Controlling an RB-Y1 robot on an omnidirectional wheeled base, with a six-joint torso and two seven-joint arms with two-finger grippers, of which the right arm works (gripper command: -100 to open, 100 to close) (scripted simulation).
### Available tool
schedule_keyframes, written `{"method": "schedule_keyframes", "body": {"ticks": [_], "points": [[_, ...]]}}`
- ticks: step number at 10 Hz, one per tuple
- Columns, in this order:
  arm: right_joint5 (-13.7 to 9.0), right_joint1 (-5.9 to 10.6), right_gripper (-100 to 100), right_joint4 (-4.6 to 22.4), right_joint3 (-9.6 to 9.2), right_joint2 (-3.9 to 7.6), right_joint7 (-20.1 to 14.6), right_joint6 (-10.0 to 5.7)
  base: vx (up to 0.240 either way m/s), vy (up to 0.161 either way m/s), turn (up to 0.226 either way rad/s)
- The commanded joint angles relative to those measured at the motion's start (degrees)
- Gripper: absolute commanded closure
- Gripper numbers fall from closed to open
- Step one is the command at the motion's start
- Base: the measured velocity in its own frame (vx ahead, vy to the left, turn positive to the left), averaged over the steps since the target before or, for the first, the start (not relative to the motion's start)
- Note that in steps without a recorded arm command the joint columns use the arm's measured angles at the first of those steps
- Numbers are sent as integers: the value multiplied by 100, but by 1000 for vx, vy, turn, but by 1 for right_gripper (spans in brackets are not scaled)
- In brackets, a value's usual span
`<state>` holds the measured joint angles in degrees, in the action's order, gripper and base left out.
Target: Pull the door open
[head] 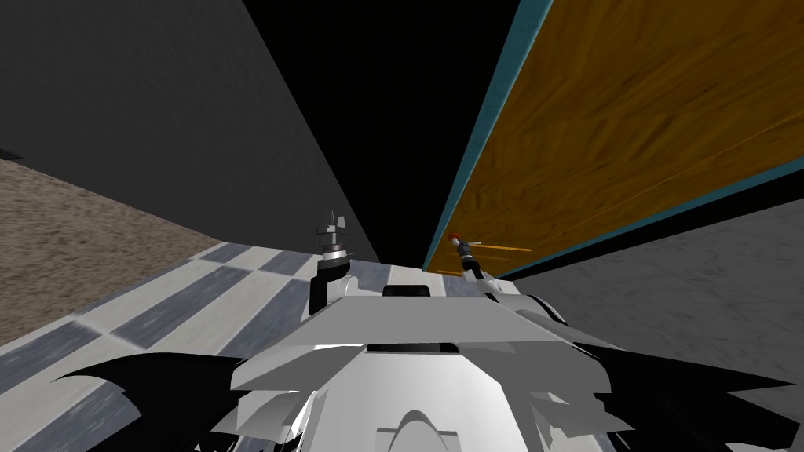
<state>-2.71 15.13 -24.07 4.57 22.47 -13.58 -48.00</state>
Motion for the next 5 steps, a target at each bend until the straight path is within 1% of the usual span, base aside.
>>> {"method": "schedule_keyframes", "body": {"ticks": [1, 2, 5], "points": [[0, -1, 100, -3, 1, 5, 5, -8, 0, 0, 0], [23, -15, 100, -19, -18, 8, -28, -5, -120, -50, 112], [68, -42, 100, -60, -52, 27, -85, -15, -184, -57, 124]]}}
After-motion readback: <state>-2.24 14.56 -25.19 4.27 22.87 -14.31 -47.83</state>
